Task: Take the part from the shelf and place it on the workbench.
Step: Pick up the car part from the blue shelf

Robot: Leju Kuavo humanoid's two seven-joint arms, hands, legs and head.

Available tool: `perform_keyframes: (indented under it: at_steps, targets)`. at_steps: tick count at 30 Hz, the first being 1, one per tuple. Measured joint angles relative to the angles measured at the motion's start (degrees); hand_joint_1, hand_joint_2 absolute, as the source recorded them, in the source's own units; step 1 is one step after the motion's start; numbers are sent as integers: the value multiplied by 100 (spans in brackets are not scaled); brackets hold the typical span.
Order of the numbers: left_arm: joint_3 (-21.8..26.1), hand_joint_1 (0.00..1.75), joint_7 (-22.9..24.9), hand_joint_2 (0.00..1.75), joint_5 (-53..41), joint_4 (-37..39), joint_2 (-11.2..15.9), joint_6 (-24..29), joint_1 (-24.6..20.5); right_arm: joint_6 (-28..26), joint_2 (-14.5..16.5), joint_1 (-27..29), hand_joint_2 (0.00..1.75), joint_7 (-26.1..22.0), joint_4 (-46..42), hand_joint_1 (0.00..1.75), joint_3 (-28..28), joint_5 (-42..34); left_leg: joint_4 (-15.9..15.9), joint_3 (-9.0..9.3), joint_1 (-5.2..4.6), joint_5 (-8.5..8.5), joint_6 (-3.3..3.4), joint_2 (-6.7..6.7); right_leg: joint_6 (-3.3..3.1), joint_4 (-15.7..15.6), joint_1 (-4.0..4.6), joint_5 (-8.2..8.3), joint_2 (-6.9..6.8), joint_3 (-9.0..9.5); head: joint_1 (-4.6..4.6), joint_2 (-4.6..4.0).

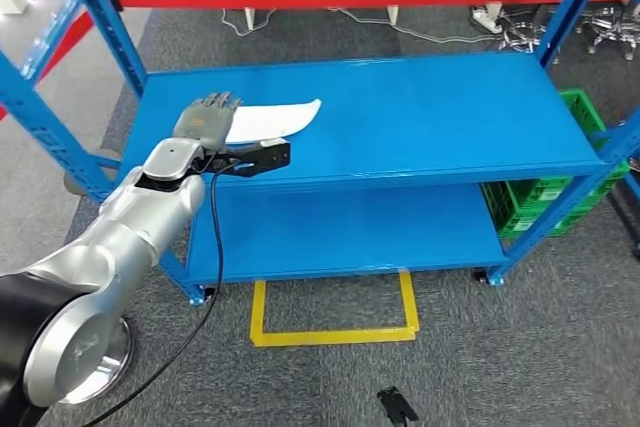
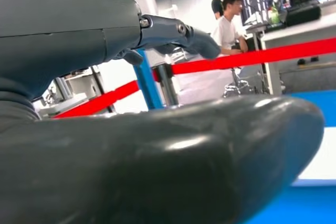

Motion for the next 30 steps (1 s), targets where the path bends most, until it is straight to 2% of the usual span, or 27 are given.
perform_keyframes:
  at_steps: [1, 2, 3, 4, 7, 8, 9, 10, 12, 14, 16, 17, 20, 21, 23, 24, 27, 28, 30]
  targets:
    - [0, 0, -1, 0, 0, -1, -1, -1, -3, -1, -1, -1, 175, 1, 0, 0, -2, 0, -2, -1, -1, -12, -19, -1, -62, 2, -1, 10, 4, 20, -7, 0]
    - [0, 0, -1, 0, 0, -1, -1, -1, -4, -1, -1, 4, 175, 0, 0, 0, -5, 1, 37, -7, 2, -26, -43, 6, -97, -3, -4, 9, 9, 39, -11, 0]
    - [0, 0, -2, 0, 0, -2, -1, -1, -9, -2, -1, 6, 175, -1, 0, 0, -9, 2, 155, -64, 7, -55, -72, 16, -130, -4, -9, -5, 14, 69, -20, 0]
    - [0, 0, -3, 0, 0, -2, -1, 0, -14, -2, -2, 5, 175, -3, 0, 0, -14, 4, 386, -196, 14, -119, -102, 26, -157, -6, -16, -20, 17, 105, -25, 0]
    - [-2, 0, -14, 131, -7, -2, -1, 4, 15, -3, -3, 2, 175, -5, 0, 0, -36, 16, 1414, -882, 32, -447, -167, 38, -205, -7, -11, -94, 18, 196, -35, 0]
    - [-2, 0, -24, 175, -12, -2, -1, 5, 39, -4, -3, 3, 175, -5, 0, 0, -44, 19, 1583, -1046, 34, -467, -169, 38, -207, -7, -9, -127, 23, 232, -37, 0]
    - [-2, 0, -35, 175, -17, -2, -1, 4, 57, -4, -4, 5, 175, -4, 0, 0, -50, 21, 1554, -1112, 35, -365, -159, 37, -203, -7, -7, -161, 31, 272, -37, 0]
    - [-2, 0, -47, 175, -21, -2, -1, 2, 62, -4, -4, 6, 175, -4, 0, 0, -54, 22, 1331, -1077, 32, -150, -140, 37, -197, -7, -6, -196, 40, 318, -37, 0]
    - [-2, 0, -60, 175, -24, -2, -1, -8, 41, -4, -3, 5, 175, -4, 0, 0, -59, 25, 597, -837, 17, 375, -78, 37, -171, -3, 2, -265, 50, 402, -38, 0]
    - [-3, 0, -69, 175, -26, -1, -5, -31, 13, -4, -3, -2, 175, -4, 0, 0, -62, 29, 74, -649, 5, 595, -31, 32, -126, 13, 26, -339, 54, 437, -40, 0]
    - [-10, 0, -78, 175, -38, -1, -8, -71, 8, -4, -5, -6, 175, -5, 0, 0, -67, 33, -51, -587, 7, 598, -13, 24, -81, -4, 45, -403, 55, 468, -39, 0]
    - [-17, 0, -83, 175, -50, 0, -9, -92, 11, -5, -7, -6, 175, -8, 0, 0, -70, 36, -66, -568, 15, 626, -26, 23, -116, -35, 54, -410, 52, 489, -34, 0]
    - [-47, 0, -90, 175, -86, 5, -4, -181, 16, -4, -8, -5, 175, -13, 0, 0, -80, 40, -107, -539, 30, 634, -49, 8, -284, -110, 79, -399, 32, 545, -28, 0]
    - [-65, 0, -90, 175, -102, 9, -1, -220, 26, -4, -8, -5, 175, -13, 0, 0, -85, 41, -107, -541, 28, 627, -36, 2, -292, -127, 80, -400, 25, 565, -28, 0]
    - [-107, 0, -87, 175, -131, 24, 13, -282, 51, -4, -9, -5, 175, -15, 0, 0, -98, 42, -106, -542, 23, 612, -10, -6, -271, -165, 79, -396, 16, 592, -30, 0]
    - [-121, 0, -86, 175, -140, 32, 21, -300, 60, -4, -9, -5, 175, -16, 0, 0, -102, 42, -105, -542, 21, 607, 2, -7, -241, -182, 77, -394, 14, 602, -30, 0]
    - [-129, 0, -83, 175, -144, 48, 44, -312, 72, -4, -9, -5, 175, -19, 0, 0, -107, 42, -102, -542, 14, 597, 25, -7, -99, -225, 61, -396, 9, 624, -31, 0]
    - [-130, 0, -83, 175, -144, 52, 51, -315, 74, -4, -9, -5, 175, -19, 0, 0, -108, 42, -101, -542, 13, 597, 28, -7, -71, -232, 57, -397, 9, 627, -32, 0]
    - [-131, 0, -83, 175, -144, 64, 61, -323, 80, -4, -9, -5, 175, -19, 0, 0, -109, 42, -101, -541, 13, 599, 32, -7, -50, -236, 56, -394, 9, 628, -33, 0]
